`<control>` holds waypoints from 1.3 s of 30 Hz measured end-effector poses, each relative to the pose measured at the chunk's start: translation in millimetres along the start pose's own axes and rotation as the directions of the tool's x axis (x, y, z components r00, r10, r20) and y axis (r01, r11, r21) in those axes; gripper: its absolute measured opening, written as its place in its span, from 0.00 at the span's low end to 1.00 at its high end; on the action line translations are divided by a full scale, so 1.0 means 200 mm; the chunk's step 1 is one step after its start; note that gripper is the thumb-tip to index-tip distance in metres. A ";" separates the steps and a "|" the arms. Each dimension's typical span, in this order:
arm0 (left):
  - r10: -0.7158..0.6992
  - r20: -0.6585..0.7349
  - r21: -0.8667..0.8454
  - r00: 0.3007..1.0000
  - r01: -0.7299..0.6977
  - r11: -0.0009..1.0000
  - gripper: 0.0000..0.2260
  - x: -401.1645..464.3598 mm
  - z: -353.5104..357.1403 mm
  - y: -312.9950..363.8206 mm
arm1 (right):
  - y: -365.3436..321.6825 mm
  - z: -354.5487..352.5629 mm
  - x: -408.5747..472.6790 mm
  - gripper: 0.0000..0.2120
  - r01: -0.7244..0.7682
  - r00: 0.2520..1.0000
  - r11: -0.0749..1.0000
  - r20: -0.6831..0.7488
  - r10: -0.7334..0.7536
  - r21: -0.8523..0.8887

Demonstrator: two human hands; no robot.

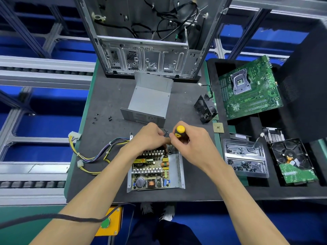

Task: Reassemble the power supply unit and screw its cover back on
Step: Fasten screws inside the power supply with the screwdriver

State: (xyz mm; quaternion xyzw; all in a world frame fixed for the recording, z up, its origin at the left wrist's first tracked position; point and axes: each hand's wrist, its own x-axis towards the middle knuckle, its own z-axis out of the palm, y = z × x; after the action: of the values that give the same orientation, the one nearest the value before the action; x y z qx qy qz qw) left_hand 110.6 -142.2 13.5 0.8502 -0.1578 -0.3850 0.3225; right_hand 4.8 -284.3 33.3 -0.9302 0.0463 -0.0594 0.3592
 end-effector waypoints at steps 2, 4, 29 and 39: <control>0.006 -0.003 0.012 1.000 -0.006 1.000 0.15 0.01 0.01 -0.01 | -0.01 0.00 0.00 0.10 0.005 1.000 1.000 -0.002 -0.005 -0.001; 0.010 -0.021 0.028 1.000 -0.010 1.000 0.15 0.01 0.01 -0.02 | -0.01 0.00 0.01 0.10 0.019 0.999 1.000 -0.026 -0.019 -0.003; 0.416 -0.160 0.097 0.895 -0.405 0.909 0.08 -0.23 -0.18 0.18 | 0.04 0.06 0.06 0.21 -0.075 0.995 0.997 0.062 0.077 -0.035; 0.394 -0.182 0.096 0.901 -0.383 0.919 0.08 -0.25 -0.19 0.19 | 0.08 0.03 0.04 0.14 -0.005 0.992 1.000 0.123 0.002 0.023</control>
State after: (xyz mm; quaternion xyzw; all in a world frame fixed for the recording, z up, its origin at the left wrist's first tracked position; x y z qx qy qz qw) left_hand 105.0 -128.5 85.7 0.8445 -0.3025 -0.2221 0.3822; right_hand 12.5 -292.8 19.1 -0.9277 0.0249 -0.0021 0.3724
